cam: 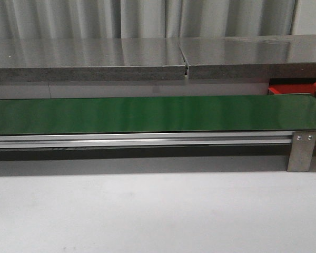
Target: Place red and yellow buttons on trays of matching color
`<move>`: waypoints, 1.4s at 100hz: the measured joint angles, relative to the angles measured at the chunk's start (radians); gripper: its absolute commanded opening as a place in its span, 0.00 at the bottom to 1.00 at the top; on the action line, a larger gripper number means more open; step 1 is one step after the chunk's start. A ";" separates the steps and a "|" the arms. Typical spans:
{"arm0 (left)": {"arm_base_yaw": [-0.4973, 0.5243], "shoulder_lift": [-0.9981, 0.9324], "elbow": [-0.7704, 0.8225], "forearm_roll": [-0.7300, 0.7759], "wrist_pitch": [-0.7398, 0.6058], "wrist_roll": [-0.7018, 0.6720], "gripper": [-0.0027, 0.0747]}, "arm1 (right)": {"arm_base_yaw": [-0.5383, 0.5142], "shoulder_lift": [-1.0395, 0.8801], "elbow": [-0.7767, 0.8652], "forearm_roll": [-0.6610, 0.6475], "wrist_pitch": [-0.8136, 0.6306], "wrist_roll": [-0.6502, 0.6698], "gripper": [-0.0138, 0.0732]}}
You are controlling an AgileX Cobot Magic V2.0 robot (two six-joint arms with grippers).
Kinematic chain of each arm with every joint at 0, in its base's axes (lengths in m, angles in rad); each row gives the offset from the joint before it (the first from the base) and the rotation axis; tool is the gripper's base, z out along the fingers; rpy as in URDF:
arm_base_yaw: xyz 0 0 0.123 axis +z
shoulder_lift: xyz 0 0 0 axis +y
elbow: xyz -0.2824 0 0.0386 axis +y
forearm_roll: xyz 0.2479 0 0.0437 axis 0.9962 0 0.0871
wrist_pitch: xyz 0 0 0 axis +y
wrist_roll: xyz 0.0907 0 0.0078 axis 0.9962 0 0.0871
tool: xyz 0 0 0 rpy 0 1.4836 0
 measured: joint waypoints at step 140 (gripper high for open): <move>0.019 0.320 -0.218 0.050 -0.086 -0.042 0.32 | 0.000 0.000 0.000 0.000 0.000 0.000 0.08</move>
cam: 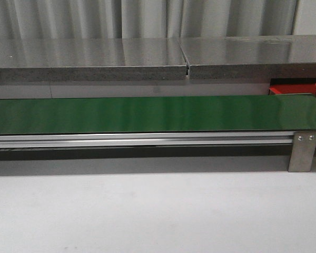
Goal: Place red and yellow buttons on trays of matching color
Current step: 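Carry the red button onto the belt's near end and release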
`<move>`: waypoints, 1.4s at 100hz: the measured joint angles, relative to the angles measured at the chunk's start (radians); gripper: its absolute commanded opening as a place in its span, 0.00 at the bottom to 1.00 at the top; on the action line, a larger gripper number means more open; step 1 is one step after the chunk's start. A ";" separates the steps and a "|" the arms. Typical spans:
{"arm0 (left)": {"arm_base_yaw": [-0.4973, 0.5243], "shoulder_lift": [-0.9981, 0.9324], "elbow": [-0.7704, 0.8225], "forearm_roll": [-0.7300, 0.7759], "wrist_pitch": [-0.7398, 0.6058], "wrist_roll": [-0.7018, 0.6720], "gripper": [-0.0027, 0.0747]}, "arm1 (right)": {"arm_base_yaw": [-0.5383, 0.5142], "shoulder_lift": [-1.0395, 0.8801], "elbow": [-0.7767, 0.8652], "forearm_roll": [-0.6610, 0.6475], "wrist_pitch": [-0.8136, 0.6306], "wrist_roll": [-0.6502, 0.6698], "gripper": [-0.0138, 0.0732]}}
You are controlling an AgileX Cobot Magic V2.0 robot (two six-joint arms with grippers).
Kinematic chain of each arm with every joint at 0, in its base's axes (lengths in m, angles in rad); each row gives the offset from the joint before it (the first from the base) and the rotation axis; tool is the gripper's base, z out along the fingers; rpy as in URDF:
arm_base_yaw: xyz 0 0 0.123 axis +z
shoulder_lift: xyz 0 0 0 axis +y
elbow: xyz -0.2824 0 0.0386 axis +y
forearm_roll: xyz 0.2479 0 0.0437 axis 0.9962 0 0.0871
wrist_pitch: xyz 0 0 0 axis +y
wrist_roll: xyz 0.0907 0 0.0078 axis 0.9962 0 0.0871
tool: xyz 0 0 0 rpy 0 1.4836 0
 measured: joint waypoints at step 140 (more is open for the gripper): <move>-0.215 -0.277 0.192 -0.204 -0.123 0.110 0.68 | 0.000 0.000 0.000 0.000 0.000 0.000 0.08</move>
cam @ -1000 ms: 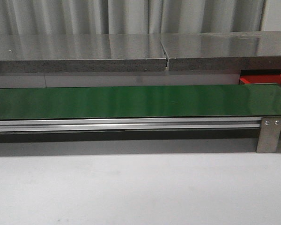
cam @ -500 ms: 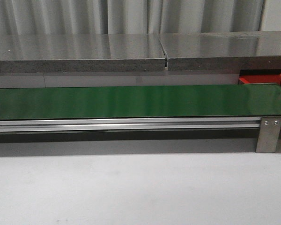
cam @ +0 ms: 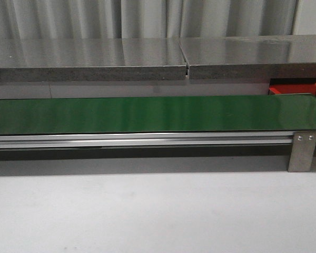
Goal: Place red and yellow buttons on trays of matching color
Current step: 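Carry the red button onto the belt's near end and release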
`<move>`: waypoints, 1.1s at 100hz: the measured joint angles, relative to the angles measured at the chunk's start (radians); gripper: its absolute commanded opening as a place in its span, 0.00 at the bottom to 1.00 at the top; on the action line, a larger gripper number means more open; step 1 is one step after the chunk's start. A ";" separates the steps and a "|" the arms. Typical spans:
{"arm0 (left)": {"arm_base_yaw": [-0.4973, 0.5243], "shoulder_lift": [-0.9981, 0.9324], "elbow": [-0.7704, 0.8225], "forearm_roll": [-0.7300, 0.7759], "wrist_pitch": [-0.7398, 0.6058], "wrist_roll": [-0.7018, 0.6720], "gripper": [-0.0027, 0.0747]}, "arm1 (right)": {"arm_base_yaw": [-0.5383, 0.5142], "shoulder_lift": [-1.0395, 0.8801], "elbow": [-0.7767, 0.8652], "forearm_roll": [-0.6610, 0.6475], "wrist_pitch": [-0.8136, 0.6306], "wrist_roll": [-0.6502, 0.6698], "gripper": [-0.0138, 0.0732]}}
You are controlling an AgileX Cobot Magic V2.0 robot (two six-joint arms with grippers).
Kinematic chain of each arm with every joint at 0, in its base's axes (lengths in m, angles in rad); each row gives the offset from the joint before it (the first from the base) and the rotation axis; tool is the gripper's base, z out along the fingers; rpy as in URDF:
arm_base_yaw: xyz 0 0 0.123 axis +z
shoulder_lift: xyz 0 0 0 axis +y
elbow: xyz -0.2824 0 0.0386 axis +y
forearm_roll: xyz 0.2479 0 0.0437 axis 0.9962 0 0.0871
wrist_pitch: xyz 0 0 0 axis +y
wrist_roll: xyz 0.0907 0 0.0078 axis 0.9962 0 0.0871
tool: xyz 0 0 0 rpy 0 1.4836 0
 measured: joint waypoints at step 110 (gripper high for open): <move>0.389 0.184 -0.098 -0.005 -0.037 0.316 0.67 | 0.000 0.000 0.000 0.000 0.000 0.000 0.08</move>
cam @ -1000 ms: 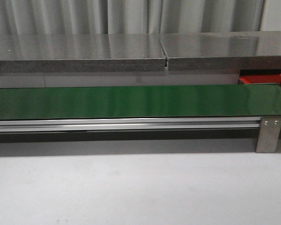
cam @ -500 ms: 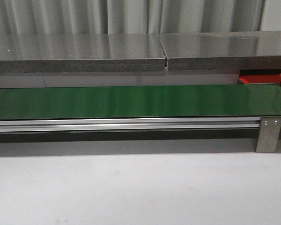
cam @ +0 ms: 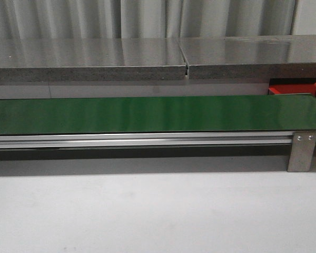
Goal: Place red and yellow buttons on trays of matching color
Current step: 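Carry the red button onto the belt's near end and release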
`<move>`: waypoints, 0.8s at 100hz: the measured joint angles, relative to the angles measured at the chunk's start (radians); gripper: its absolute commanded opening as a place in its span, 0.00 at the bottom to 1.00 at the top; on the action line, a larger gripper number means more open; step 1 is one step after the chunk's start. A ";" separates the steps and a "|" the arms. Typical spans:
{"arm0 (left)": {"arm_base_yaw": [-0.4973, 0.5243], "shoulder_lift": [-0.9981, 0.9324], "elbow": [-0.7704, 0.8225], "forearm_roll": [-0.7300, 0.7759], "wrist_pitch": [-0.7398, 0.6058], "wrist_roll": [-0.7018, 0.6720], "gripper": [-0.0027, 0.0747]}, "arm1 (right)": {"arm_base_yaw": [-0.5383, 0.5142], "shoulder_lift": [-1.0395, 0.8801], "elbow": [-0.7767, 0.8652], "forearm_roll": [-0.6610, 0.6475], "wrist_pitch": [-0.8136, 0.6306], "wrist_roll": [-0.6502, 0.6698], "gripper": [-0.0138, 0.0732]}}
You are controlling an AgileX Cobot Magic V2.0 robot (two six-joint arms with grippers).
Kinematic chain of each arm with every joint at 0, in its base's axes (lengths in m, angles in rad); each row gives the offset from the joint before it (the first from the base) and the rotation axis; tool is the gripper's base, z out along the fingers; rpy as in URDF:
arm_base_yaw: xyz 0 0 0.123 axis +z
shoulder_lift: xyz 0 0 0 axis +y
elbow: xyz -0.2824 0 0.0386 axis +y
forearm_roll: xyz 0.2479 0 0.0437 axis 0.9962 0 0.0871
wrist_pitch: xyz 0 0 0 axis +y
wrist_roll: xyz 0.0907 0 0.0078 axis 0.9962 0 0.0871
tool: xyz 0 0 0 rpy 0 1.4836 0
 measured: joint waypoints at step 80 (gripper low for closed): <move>-0.006 0.182 -0.014 0.031 -0.118 0.049 0.67 | 0.000 0.000 0.000 0.000 0.000 0.000 0.08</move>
